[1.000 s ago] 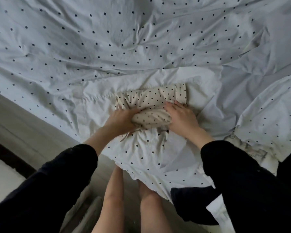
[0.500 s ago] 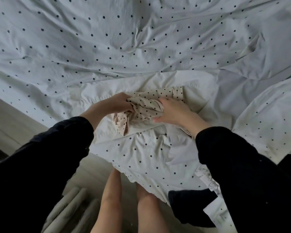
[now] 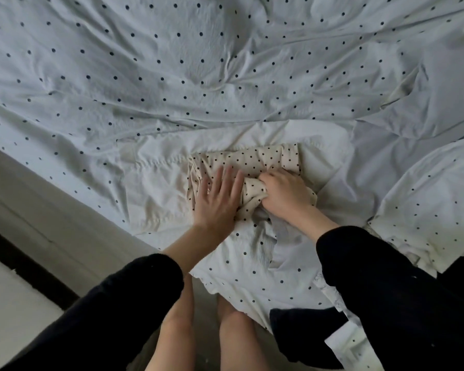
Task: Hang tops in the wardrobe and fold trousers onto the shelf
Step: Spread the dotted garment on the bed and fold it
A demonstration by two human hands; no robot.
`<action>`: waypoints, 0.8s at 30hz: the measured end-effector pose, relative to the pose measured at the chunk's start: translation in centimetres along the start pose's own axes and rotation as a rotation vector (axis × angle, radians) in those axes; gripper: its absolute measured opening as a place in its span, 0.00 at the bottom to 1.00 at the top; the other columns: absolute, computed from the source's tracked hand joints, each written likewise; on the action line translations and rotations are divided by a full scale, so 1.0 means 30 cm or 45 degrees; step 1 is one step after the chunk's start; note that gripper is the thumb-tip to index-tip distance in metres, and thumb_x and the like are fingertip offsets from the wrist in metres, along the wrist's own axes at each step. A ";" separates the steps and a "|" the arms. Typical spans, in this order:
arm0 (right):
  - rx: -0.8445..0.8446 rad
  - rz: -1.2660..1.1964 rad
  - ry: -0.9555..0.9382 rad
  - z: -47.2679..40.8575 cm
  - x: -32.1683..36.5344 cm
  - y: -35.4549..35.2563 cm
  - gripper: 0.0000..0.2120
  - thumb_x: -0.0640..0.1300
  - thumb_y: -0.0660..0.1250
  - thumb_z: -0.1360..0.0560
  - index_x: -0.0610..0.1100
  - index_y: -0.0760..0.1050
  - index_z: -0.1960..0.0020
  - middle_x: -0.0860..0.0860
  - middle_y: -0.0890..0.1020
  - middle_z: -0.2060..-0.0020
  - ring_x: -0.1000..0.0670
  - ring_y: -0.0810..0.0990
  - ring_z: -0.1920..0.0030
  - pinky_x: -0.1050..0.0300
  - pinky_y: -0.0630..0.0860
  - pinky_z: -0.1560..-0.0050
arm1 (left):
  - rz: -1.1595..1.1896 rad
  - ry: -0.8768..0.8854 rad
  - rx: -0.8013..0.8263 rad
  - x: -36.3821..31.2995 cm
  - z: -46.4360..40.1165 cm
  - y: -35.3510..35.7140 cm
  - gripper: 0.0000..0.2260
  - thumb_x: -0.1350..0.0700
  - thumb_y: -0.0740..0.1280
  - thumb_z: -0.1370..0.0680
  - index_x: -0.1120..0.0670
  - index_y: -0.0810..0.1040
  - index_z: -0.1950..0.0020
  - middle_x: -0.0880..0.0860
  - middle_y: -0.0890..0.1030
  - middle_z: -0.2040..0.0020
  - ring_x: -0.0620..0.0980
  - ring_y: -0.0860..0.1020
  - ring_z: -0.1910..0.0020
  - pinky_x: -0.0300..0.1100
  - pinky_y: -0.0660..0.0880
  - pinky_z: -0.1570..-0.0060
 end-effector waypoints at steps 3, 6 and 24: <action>-0.087 0.146 -0.109 0.068 0.022 0.064 0.20 0.38 0.78 0.43 0.39 0.78 0.53 0.42 0.81 0.45 0.36 0.75 0.39 0.37 0.72 0.39 | -0.012 -0.032 -0.033 0.021 -0.047 0.033 0.30 0.62 0.55 0.23 0.59 0.47 0.23 0.64 0.48 0.24 0.62 0.47 0.24 0.54 0.49 0.26; -0.075 0.171 -0.123 0.117 0.045 0.106 0.19 0.36 0.79 0.44 0.39 0.77 0.56 0.41 0.82 0.48 0.33 0.78 0.44 0.36 0.76 0.46 | 0.006 0.104 -0.199 0.045 -0.027 0.068 0.21 0.65 0.68 0.34 0.62 0.77 0.41 0.64 0.77 0.39 0.64 0.74 0.38 0.54 0.76 0.44; -0.215 0.228 -0.440 -0.052 0.843 -0.741 0.14 0.38 0.64 0.27 0.45 0.71 0.42 0.48 0.81 0.53 0.43 0.80 0.55 0.54 0.67 0.60 | 0.337 -0.278 -0.270 0.803 0.383 -0.743 0.17 0.61 0.69 0.31 0.57 0.69 0.46 0.55 0.79 0.52 0.60 0.78 0.52 0.45 0.67 0.61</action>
Point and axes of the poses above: each hand's wrist, its own z-axis away from the middle knuckle, its own y-axis out of the palm, x = y × z, the point moved 1 cm from there along -z, towards the middle knuckle
